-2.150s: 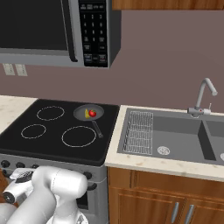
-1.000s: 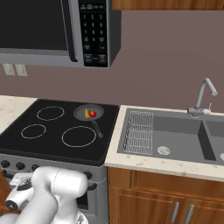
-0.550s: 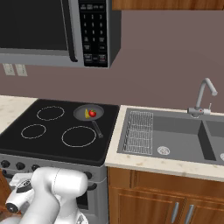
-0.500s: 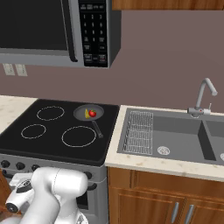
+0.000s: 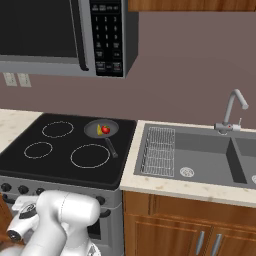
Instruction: Put the tomato and lemon wedge in the pan. Then turn on the rear right burner and set the heat to medium.
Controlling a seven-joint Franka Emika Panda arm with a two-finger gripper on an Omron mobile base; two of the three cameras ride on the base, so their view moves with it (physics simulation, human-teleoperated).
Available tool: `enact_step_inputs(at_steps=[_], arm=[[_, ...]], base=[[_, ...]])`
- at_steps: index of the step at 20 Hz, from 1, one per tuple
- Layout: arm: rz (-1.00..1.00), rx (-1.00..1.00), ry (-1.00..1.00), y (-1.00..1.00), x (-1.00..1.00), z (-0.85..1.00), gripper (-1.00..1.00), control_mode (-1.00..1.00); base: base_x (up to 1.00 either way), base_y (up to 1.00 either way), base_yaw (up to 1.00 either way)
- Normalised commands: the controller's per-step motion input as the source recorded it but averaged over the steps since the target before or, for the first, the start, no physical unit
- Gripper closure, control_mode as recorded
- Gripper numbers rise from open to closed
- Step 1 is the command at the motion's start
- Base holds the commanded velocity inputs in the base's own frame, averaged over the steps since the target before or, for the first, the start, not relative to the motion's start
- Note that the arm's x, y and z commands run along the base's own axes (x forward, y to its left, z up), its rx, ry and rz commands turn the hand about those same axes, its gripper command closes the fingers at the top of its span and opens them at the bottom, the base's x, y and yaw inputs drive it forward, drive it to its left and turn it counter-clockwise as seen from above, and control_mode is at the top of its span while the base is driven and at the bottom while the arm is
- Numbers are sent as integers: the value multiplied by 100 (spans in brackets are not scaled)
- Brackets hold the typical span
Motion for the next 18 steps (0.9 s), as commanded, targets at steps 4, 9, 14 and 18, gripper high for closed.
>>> enact_step_inputs(at_steps=[4, 9, 14, 18], arm=[[0, 0, 0, 0, 27, 0, -100, -100], [0, 0, 0, 0, 7, 0, -100, -100], [0, 0, 0, 0, 0, 0, -100, -100], [0, 0, 0, 0, 0, 0, 100, -100]], base=[[0, 0, 0], [0, 0, 0], [0, 0, 0], [0, 0, 0]])
